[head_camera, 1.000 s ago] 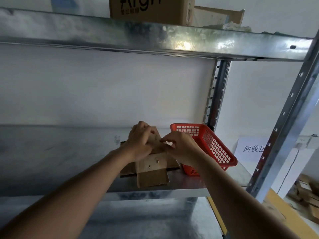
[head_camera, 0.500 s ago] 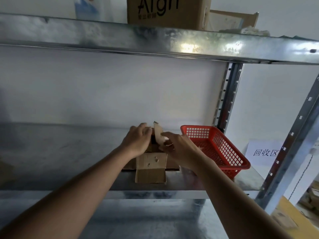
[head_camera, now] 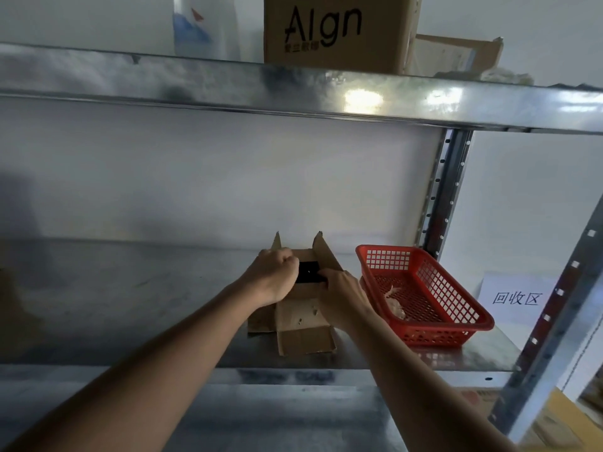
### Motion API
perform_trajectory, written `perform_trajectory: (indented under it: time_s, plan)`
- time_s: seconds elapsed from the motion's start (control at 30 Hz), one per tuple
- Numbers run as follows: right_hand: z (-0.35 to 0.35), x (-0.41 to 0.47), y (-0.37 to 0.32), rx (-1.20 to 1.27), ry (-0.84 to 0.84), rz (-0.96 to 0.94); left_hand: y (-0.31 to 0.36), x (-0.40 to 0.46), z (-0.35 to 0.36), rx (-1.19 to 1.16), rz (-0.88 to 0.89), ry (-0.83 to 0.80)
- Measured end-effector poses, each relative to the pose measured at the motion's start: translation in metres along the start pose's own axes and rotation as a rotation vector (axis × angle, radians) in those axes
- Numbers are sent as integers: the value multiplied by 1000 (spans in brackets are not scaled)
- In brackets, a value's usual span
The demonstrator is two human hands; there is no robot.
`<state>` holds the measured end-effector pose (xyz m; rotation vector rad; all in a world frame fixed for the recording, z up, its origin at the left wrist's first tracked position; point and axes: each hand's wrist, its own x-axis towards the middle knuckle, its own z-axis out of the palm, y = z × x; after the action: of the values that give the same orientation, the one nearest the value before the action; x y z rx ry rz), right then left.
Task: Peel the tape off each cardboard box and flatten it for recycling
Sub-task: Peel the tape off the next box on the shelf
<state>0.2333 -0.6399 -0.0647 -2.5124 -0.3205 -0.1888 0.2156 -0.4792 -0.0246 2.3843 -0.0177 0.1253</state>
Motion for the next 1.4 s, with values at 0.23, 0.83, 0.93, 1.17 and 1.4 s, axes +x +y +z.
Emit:
perform_trajectory:
  time_s: [0.23,0.83,0.93,1.17,1.4]
  plan:
    - [-11,3,-16,110,-2,49,-10,5,-29,-194,-241,-38]
    - [-18,-12,-19,-188,55,-247,-4,31,-42,710,-319,-258]
    - [-25,-15,-24,-249,66,-298,16,34,-55,807,-354,-341]
    - [-37,-21,-23,-303,38,-376,18,39,-64,1132,-286,-426]
    - [-34,-17,-17,-310,13,-426,-8,35,-67,988,-183,-504]
